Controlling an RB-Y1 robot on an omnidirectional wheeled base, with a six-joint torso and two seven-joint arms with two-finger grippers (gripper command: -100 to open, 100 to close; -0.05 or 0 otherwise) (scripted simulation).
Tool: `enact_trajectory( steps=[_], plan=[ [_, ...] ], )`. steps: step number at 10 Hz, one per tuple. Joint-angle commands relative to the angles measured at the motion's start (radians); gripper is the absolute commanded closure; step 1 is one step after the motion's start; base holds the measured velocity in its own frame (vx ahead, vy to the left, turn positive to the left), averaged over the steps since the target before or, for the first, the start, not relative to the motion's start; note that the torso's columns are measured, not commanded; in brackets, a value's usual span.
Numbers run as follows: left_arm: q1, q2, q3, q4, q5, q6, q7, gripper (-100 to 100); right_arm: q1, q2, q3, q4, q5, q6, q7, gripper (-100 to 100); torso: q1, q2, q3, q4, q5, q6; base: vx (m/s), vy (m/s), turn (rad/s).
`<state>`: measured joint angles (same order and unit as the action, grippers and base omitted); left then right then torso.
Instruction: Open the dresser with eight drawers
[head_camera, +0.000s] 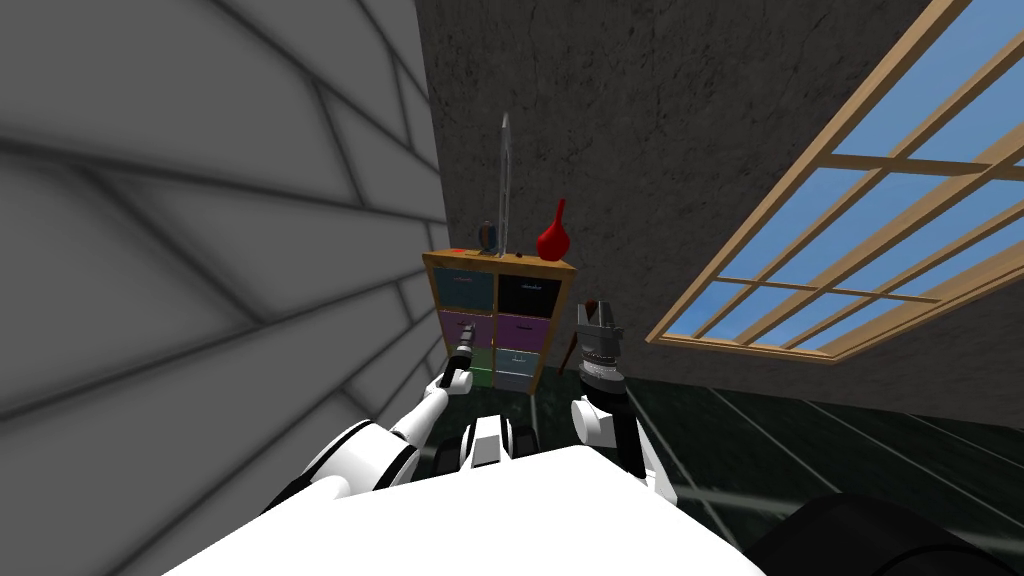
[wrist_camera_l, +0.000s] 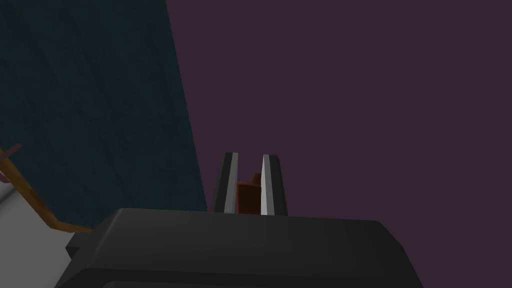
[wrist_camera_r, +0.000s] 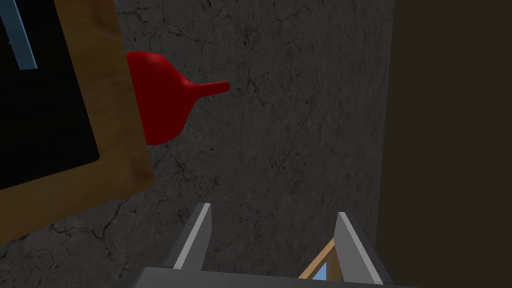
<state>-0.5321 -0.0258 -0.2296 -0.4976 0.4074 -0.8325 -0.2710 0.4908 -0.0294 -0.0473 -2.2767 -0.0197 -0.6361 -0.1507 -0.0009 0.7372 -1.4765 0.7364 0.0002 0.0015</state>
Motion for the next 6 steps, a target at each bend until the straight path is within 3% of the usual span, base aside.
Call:
enact_trajectory(
  steps=[1, 5, 6],
  plan=[
    [-0.008, -0.003, -0.016, 0.013, 0.030, -0.006, -0.014, 100, 0.000, 0.000, 0.000, 0.000, 0.000, 0.000, 0.000, 0, 0.000, -0.001, -0.001, 0.000, 0.000, -0.001, -0.006, 0.012, -0.010],
    [-0.046, -0.009, -0.001, 0.008, 0.041, 0.044, -0.015, 100, 0.000, 0.000, 0.000, 0.000, 0.000, 0.000, 0.000, 0, 0.003, 0.005, 0.003, 0.003, 0.000, -0.004, -0.159, 0.028, 0.051],
    [-0.036, -0.011, -0.007, 0.007, 0.039, 0.037, -0.015, 100, 0.000, 0.000, 0.000, 0.000, 0.000, 0.000, 0.000, 0, 0.004, 0.005, 0.003, 0.005, 0.000, -0.005, -0.091, 0.018, -0.004]
  ],
)
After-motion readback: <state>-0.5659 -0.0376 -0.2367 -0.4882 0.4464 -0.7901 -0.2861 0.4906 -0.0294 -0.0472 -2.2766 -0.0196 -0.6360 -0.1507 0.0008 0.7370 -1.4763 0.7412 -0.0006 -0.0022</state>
